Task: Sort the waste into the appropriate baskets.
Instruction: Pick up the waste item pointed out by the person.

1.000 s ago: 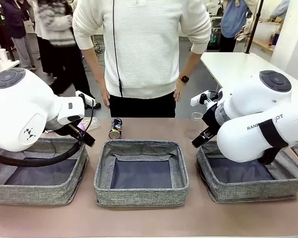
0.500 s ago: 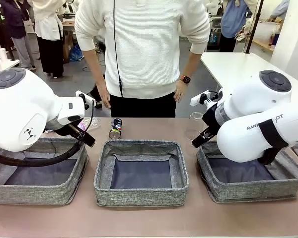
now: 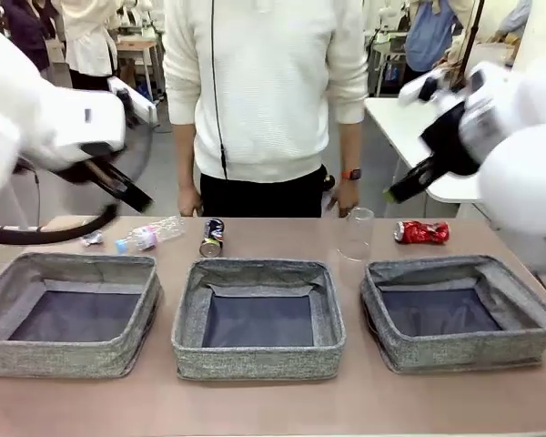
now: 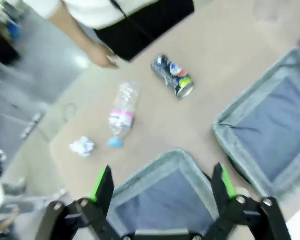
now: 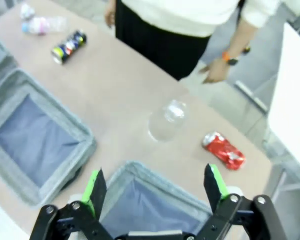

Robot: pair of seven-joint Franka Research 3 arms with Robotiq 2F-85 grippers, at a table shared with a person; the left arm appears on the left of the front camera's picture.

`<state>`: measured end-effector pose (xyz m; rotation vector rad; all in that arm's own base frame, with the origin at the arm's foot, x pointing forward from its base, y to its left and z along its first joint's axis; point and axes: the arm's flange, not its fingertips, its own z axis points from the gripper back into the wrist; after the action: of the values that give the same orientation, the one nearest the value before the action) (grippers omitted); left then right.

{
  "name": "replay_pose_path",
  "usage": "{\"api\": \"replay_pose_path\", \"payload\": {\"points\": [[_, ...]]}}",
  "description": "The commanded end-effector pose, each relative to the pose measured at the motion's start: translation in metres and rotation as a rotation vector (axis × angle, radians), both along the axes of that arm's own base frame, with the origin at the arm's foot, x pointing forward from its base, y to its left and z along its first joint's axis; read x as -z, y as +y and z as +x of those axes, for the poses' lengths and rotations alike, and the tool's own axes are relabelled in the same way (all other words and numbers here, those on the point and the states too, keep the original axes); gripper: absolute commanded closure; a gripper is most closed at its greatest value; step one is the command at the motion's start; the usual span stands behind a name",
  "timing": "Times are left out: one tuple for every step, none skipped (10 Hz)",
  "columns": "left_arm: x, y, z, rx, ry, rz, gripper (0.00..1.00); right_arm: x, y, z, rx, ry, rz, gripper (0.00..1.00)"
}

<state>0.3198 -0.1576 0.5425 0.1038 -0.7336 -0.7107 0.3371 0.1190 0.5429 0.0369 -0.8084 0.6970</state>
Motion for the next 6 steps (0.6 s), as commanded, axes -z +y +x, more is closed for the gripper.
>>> {"api": "replay_pose_path", "payload": {"points": [[0.026,0.009,-0.085,-0.122,-0.048,0.113,0.0,0.023,-0.049,-0.088,0.112,0.072,-0.079,0.0],[0.0,0.0,0.0,0.0,0.0,0.0,0.0,0.0,0.0,0.0,0.0,0.0,0.0,0.0],[-0.027,-0.003,-0.035,-0.028,-0.04,0.045,0.0,0.011,0.007,0.005,-0.012,0.075,-0.01,0.0],[-0.026,0.016,-0.033,0.051,0.013,-0.103,0.0,0.017,0.002,0.002,-0.017,0.111,0.031,0.0],[-0.022,0.053,-0.029,0.074,0.12,-0.251,0.0,0.025,-0.022,-0.004,-0.051,0.206,0.135,0.0],[-0.012,0.092,-0.024,0.09,0.245,-0.404,0.0,0.033,-0.054,-0.009,-0.158,0.355,0.35,0.0]]}}
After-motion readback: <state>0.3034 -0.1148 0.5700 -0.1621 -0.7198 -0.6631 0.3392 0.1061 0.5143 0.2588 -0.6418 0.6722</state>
